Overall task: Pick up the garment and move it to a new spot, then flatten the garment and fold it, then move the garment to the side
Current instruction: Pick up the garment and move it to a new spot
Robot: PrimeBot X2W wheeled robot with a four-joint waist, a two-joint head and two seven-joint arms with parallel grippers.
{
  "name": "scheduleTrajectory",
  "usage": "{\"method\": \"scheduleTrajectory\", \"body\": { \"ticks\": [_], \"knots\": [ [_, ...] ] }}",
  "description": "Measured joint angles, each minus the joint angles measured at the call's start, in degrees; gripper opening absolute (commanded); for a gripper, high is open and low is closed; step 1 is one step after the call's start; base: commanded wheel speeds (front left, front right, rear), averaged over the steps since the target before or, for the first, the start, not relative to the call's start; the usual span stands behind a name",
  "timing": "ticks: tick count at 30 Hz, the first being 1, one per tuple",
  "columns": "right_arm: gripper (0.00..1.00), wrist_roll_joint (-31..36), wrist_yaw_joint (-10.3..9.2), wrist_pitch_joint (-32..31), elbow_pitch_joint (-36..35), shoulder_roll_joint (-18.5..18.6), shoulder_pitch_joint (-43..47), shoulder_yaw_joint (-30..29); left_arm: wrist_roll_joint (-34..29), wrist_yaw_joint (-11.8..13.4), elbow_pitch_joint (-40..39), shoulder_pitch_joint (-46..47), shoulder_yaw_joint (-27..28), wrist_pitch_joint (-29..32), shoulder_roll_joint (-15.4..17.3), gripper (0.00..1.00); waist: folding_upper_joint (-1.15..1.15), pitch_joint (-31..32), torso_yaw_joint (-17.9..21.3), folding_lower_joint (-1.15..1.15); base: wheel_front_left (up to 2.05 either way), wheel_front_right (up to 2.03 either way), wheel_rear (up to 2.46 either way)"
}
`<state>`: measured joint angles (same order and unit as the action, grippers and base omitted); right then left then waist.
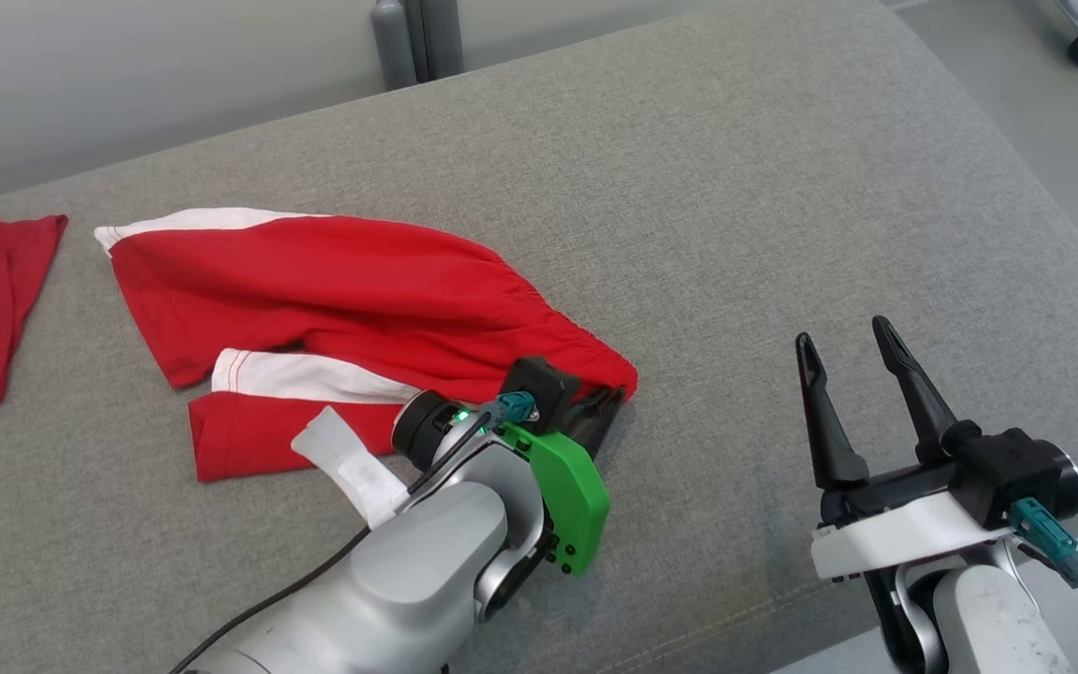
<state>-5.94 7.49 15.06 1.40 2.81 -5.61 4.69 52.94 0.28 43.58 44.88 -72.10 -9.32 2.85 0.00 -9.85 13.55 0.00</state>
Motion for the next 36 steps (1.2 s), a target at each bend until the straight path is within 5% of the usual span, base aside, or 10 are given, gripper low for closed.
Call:
{"method": "scheduleTrajectory", "body": {
  "ticks": [15,27,36],
  "knots": [
    [1.00,0.7,-0.01,0.0,0.1,0.0,2.9,-2.4,4.4,1.8,1.2,0.5,-0.3,-4.9,-0.1,1.00,0.00,3.5,-4.6,0.00,0.00,0.00,0.00],
    [1.00,0.9,0.00,0.0,0.0,0.0,6.4,-2.4,7.1,3.2,14.4,-3.5,12.9,-5.7,2.9,1.00,0.00,8.3,-9.9,0.00,0.00,0.00,0.00],
    [1.00,1.5,0.00,0.0,-0.8,0.0,5.4,-1.7,7.5,3.4,18.6,-3.6,20.4,-5.8,4.4,1.00,0.00,6.0,-10.2,0.00,0.00,0.00,0.00]
  ]
}}
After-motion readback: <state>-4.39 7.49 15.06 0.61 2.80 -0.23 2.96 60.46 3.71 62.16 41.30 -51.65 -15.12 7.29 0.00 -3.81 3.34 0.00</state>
